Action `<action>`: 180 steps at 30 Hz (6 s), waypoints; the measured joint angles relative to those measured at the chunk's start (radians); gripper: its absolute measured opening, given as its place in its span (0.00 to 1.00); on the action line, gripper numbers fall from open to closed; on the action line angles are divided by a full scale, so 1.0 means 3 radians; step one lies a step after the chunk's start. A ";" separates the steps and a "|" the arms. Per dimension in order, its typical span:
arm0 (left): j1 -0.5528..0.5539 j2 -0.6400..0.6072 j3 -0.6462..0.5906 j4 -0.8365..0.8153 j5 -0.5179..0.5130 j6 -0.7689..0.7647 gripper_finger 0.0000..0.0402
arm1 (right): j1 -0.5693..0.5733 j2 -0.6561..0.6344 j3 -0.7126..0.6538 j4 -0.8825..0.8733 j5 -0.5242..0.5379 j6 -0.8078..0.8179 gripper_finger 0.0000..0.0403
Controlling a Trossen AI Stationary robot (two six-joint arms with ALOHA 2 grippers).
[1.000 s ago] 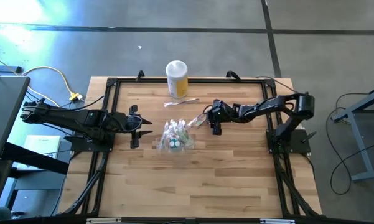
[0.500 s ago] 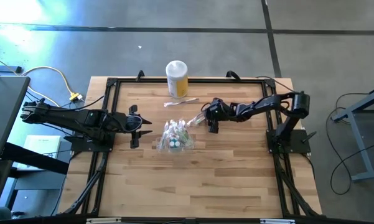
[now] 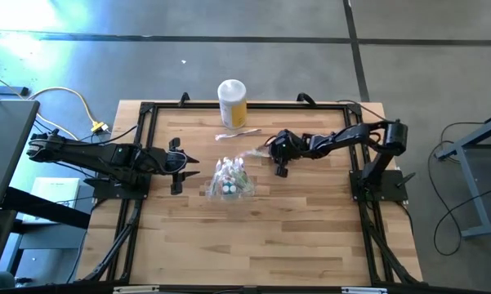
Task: Pick & Place toothbrushing station
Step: Put the green toothbrush into the transparent organizer
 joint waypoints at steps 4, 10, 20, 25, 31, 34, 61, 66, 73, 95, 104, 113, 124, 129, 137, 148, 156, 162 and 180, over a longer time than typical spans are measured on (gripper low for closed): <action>0.0000 0.0000 -0.0001 0.0000 0.0001 -0.0001 0.40 | 0.0034 -0.0002 -0.0005 0.0026 0.0019 -0.0019 0.04; 0.0000 0.0000 -0.0001 -0.0029 0.0001 0.0000 0.40 | 0.0346 -0.0213 -0.0022 -0.0058 0.0464 0.0161 0.04; 0.0000 0.0061 -0.0004 -0.0002 0.0049 -0.0096 0.40 | 0.1249 -0.1097 0.0004 -0.0573 0.1557 0.0562 0.00; 0.0000 0.0194 -0.0005 0.0470 0.0509 -0.0468 0.40 | 0.1732 -0.1503 0.0008 -0.0527 0.2150 0.0580 0.00; -0.0063 0.0382 0.0001 0.1218 0.1064 -0.0303 0.40 | 0.2198 -0.1703 0.0009 0.0201 0.2457 0.0247 0.00; -0.0152 0.0586 -0.0001 0.1572 0.0914 -0.0219 0.40 | 0.2376 -0.1708 0.0009 0.0788 0.2267 -0.0094 0.00; -0.0259 0.2018 0.0022 0.3928 0.0738 0.0831 0.40 | 0.2083 -0.0716 0.0014 0.2477 0.1062 -0.0464 0.01; -0.0261 0.2018 0.0022 0.3914 0.0735 0.0881 0.40 | 0.1958 -0.0702 0.0014 0.2489 0.0868 -0.0367 0.01; -0.0261 0.2018 0.0022 0.3917 0.0750 0.0878 0.40 | 0.1858 -0.0702 0.0015 0.2466 0.0700 -0.0272 0.01; -0.0261 0.2285 0.0101 0.4129 0.0884 0.0876 0.40 | 0.1809 -0.0703 0.0015 0.2399 0.0722 -0.0274 0.01; -0.0261 0.2316 0.0165 0.4134 0.0781 0.0970 0.39 | 0.1809 -0.0704 0.0017 0.2374 0.0719 -0.0282 0.01; -0.0261 0.2316 0.0165 0.4060 0.0734 0.1050 0.10 | 0.1811 -0.0704 0.0017 0.2303 0.0689 -0.0275 0.01; -0.0262 0.2218 0.0165 0.3868 0.0736 0.1035 0.02 | 0.2069 -0.0705 0.0017 0.2133 0.1475 -0.0366 0.17; -0.0263 0.1993 0.0165 0.3613 0.0748 0.0837 0.02 | 0.2274 -0.0764 0.0018 0.2147 0.2103 -0.0386 0.36; -0.0509 0.1161 0.0608 0.1863 0.0824 0.0077 0.02 | 0.2591 -0.0805 0.0018 0.2102 0.2535 -0.0643 0.56; -0.0764 0.1050 0.1213 -0.0145 0.0064 -0.0700 0.03 | 0.2639 -0.0805 0.0018 0.2113 0.2538 -0.0601 0.57; -0.0733 0.1153 0.1211 -0.0310 -0.0218 -0.0736 0.02 | 0.2637 -0.0805 0.0018 0.2102 0.2529 -0.0526 0.57; -0.0575 0.1271 0.1206 -0.0524 -0.0211 -0.0907 0.02 | 0.2614 -0.0801 0.0017 0.2028 0.2443 -0.0513 0.57; -0.0237 0.1526 0.0723 -0.0068 0.0269 -0.1244 0.07 | 0.2614 -0.0801 0.0017 0.1965 0.2358 -0.0446 0.57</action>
